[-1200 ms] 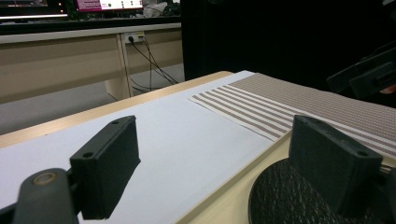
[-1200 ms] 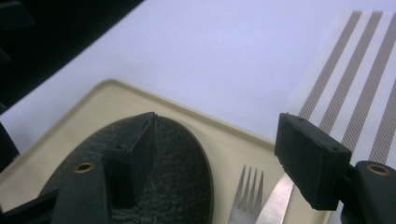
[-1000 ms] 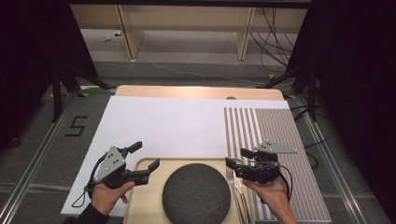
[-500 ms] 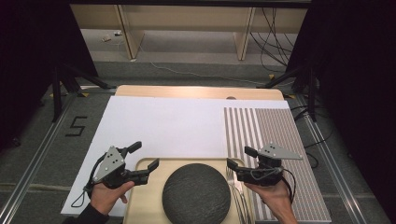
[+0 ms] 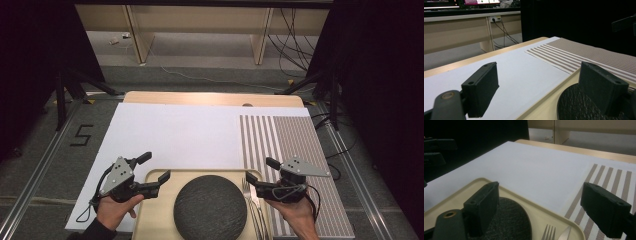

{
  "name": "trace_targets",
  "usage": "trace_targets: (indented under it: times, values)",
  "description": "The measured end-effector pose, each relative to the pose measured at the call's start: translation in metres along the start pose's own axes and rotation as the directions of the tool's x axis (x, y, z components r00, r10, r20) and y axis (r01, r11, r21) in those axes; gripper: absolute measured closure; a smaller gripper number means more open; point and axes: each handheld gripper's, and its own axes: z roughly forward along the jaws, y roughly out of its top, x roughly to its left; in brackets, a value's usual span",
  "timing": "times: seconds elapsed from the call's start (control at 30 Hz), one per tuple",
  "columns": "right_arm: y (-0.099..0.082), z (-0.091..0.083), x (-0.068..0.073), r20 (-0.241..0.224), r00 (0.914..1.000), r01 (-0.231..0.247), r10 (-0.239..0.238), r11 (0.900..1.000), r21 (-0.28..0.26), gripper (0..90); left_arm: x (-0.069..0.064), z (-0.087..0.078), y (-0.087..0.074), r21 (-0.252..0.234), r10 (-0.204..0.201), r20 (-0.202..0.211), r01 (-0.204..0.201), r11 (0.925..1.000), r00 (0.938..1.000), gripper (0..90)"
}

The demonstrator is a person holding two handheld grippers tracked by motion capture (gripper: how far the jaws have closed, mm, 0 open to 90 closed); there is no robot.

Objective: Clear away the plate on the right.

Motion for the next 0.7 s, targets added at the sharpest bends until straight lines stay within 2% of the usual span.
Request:
trace_targets:
  times: [0.7]
  values:
    - [-0.0024,-0.0023,0.0025,-0.011,0.9999,0.009,-0.009,1.0,-0.001,15.9,0.0001,0.0006,-0.0002,-0.002,0.001,-0.002,-0.001,1.0,1.0,15.9]
